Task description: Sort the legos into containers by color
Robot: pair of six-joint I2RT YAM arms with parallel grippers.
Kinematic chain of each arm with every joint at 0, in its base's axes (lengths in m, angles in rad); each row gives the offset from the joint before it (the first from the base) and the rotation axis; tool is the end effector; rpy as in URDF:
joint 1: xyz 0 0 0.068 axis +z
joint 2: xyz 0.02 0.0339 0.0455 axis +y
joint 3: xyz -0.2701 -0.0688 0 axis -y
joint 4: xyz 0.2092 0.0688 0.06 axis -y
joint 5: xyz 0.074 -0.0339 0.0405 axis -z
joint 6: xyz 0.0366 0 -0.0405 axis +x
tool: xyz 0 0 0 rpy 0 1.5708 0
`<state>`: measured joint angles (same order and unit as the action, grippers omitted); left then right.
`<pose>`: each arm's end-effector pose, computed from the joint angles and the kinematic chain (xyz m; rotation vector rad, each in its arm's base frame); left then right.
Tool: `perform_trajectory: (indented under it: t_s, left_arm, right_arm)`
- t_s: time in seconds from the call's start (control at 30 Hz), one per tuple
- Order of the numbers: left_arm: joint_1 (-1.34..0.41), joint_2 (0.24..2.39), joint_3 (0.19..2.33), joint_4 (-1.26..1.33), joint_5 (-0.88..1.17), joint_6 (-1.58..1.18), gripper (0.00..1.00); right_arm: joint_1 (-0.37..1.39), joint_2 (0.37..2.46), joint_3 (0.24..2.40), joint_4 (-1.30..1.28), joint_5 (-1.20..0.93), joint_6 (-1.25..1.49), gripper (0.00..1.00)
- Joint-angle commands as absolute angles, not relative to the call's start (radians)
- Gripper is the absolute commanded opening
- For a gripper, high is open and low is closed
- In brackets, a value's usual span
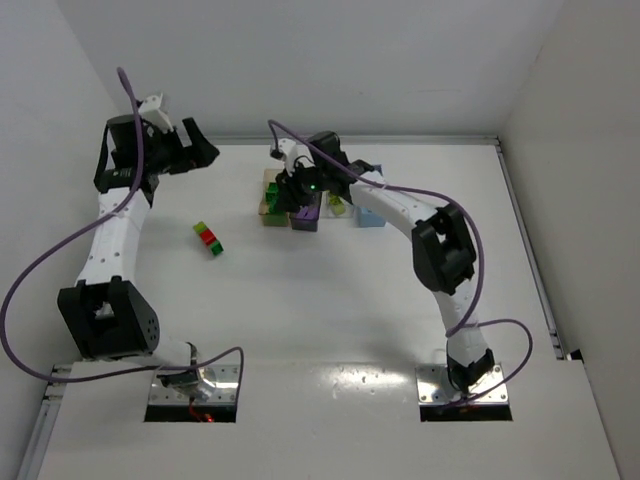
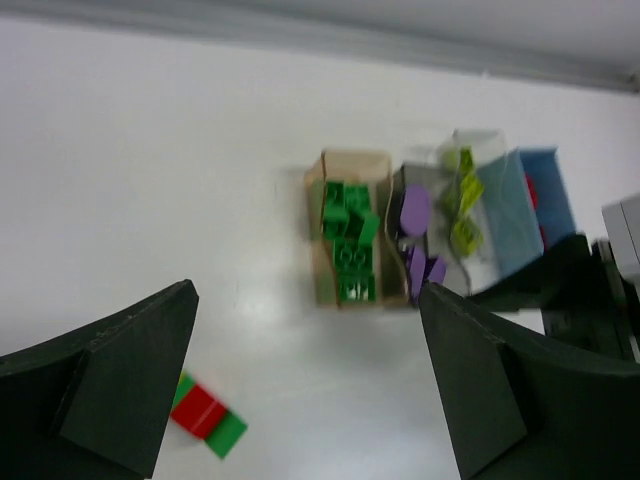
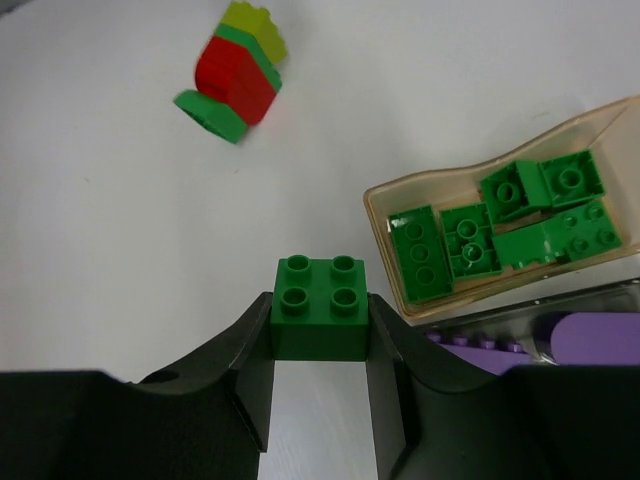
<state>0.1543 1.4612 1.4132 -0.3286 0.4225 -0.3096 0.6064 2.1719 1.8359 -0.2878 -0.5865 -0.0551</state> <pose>0.3009 0.0316 0.3924 -0.1695 1.9395 -0.5135 0.3786 0.2873 0.2629 -1.0396 1.9764 0.9490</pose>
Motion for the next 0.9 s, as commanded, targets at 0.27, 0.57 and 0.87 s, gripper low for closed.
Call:
perform_trajectory:
  t_s: [0.27, 0.57, 0.87]
  left_arm:
    - [0.175, 1.361, 1.321, -0.514, 0.495, -0.158, 1.0]
    - [0.175, 1.342, 1.25, -0.529, 0.505, -0.129, 1.0]
    - [0.175, 1.371, 1.241, -0.529, 0.526, -0.118, 1.0]
  right_arm:
    - [0.609, 2.387, 1.973, -0.218, -0.445, 0.003, 0.08]
    - [0.609, 2.398, 2.013, -0.172, -0.498, 0.029, 0.06]
    - [0.62, 2.353, 2.039, -0.138, -0.516, 0.081, 0.05]
